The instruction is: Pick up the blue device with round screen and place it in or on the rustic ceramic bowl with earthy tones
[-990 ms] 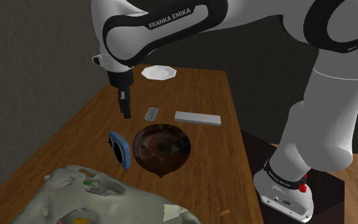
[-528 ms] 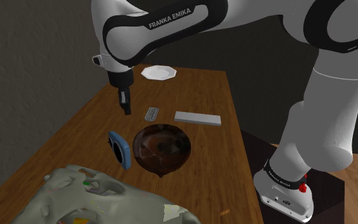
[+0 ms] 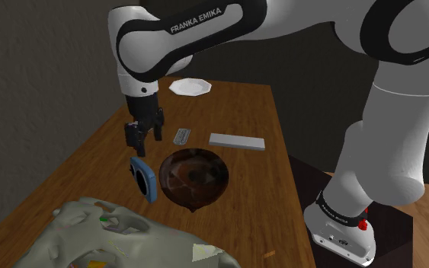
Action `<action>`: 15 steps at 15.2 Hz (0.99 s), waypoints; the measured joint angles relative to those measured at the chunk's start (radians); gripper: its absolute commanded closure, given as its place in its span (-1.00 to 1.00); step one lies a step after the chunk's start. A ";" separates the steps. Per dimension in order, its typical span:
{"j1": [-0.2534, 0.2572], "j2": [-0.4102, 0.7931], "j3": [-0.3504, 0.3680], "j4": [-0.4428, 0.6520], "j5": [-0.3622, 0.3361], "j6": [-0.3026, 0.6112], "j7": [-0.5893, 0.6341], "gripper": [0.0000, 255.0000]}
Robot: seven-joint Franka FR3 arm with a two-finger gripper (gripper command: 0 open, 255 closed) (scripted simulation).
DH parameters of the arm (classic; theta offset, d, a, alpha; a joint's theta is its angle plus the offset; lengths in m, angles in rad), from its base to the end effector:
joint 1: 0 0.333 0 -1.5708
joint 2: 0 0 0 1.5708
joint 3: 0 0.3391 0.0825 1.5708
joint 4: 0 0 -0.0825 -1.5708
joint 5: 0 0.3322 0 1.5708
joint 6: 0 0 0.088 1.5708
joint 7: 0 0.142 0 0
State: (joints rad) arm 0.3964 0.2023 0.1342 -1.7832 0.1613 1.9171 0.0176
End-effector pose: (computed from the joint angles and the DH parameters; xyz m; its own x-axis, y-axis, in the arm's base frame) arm 0.4809 0.2962 0.4452 0.8945 0.4407 -0.0751 0.4237 -0.8893 -0.1723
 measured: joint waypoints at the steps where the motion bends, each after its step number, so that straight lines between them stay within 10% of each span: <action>1: 0.004 0.001 -0.004 -0.009 0.043 0.003 0.113 -1.00; 5: 0.031 0.030 -0.009 -0.012 0.170 0.043 0.467 -1.00; 15: 0.050 0.061 0.001 -0.066 0.194 0.132 0.505 -1.00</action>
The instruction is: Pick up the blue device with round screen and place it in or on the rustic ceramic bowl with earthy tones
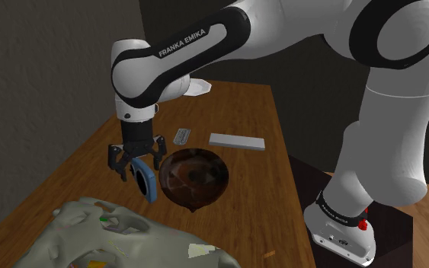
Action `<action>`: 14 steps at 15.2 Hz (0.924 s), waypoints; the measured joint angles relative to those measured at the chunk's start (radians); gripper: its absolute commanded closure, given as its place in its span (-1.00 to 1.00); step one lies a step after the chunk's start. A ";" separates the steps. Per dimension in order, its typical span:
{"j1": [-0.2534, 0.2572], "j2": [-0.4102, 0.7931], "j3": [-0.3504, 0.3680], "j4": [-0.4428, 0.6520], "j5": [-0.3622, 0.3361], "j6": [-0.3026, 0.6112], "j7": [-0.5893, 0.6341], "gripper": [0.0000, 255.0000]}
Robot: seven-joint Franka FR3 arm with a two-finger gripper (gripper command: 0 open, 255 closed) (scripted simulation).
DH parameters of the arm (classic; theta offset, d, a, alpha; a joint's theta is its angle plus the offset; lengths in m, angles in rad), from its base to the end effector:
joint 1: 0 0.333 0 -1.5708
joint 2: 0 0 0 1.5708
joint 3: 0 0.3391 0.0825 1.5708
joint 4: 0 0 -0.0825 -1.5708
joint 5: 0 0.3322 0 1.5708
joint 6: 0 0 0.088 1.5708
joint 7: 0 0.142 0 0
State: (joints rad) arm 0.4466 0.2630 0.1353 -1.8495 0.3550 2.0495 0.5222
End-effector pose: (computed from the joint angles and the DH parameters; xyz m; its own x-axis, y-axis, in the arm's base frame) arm 0.4681 0.3376 0.3980 0.9661 -0.0847 -0.2438 -0.1451 -0.9595 -0.2415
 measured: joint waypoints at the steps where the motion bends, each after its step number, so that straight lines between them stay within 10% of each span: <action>1: 0.000 0.000 0.000 -0.001 0.000 0.000 0.000 -1.00; 3: 0.000 0.000 0.000 -0.001 0.000 0.001 0.000 -1.00; 4: 0.000 0.000 0.000 -0.001 0.000 0.001 0.000 1.00; 14: 0.000 0.000 0.000 -0.001 0.000 0.001 0.000 1.00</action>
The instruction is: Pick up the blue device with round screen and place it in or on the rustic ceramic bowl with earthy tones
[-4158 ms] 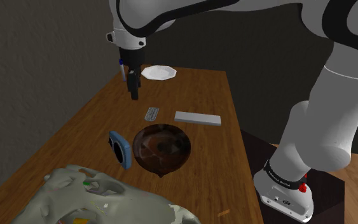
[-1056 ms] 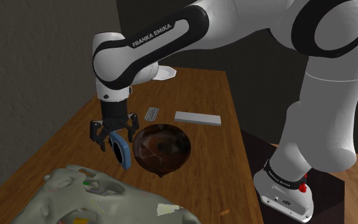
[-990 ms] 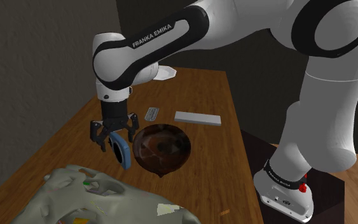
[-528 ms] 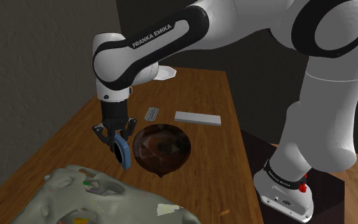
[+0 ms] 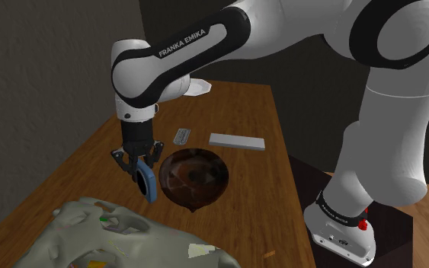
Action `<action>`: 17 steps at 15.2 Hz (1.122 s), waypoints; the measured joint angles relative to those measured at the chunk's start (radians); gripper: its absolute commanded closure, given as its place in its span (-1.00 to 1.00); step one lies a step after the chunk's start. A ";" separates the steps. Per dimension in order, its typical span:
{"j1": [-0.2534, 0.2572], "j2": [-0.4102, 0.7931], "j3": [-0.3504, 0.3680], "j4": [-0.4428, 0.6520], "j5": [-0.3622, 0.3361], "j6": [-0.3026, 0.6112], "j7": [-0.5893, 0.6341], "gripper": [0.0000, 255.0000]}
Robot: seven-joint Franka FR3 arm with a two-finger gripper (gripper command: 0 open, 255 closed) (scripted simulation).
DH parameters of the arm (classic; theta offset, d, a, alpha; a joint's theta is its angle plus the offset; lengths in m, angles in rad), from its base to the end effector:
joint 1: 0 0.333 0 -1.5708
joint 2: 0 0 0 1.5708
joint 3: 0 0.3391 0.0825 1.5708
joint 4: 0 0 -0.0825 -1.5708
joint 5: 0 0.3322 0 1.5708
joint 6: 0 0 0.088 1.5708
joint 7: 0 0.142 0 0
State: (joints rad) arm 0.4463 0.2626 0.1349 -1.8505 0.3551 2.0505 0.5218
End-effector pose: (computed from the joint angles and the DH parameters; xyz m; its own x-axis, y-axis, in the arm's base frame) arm 0.4682 0.3372 0.3979 0.9662 -0.0854 -0.2434 -0.1456 -0.9594 -0.2416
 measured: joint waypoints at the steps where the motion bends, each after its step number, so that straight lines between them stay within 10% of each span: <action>1: 0.000 -0.003 0.000 0.003 -0.001 -0.006 0.002 1.00; 17: -0.006 -0.059 -0.004 0.133 -0.018 -0.184 0.058 1.00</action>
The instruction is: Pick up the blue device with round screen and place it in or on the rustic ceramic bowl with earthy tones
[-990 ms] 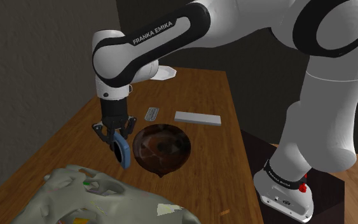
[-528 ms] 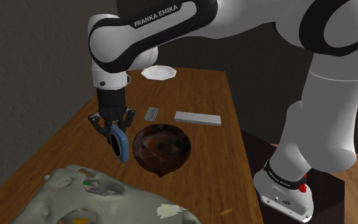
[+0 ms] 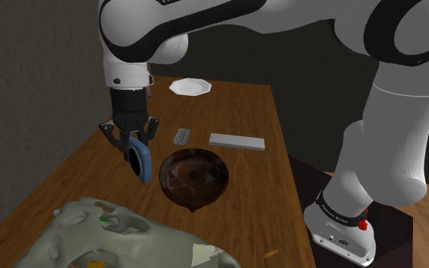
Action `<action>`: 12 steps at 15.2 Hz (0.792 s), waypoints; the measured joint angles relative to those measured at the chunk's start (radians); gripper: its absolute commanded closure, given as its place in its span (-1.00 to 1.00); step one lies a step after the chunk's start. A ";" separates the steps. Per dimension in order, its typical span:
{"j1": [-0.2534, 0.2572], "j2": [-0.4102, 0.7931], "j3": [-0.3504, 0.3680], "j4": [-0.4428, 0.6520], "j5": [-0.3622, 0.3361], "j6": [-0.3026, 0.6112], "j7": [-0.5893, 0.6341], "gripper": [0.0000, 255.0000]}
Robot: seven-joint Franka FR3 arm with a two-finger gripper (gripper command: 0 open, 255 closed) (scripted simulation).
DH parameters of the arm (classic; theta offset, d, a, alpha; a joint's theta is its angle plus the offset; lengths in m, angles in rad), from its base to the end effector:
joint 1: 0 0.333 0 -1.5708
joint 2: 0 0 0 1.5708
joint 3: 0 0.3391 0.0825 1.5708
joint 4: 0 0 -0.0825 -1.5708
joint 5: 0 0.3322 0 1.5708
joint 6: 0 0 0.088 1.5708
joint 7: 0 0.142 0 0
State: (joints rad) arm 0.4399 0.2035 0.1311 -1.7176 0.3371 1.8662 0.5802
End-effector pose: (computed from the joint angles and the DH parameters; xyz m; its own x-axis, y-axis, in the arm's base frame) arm 0.4641 0.3353 0.4730 0.9662 -0.0850 -0.2435 -0.1453 -0.9594 -0.2418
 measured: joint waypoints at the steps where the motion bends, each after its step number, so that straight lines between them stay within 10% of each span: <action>1: 0.000 -0.005 0.000 0.009 -0.001 -0.013 0.004 1.00; 12: -0.003 -0.015 -0.001 0.137 -0.009 -0.145 0.047 1.00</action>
State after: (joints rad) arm 0.4367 0.1884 0.1301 -1.5809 0.3277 1.7212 0.6269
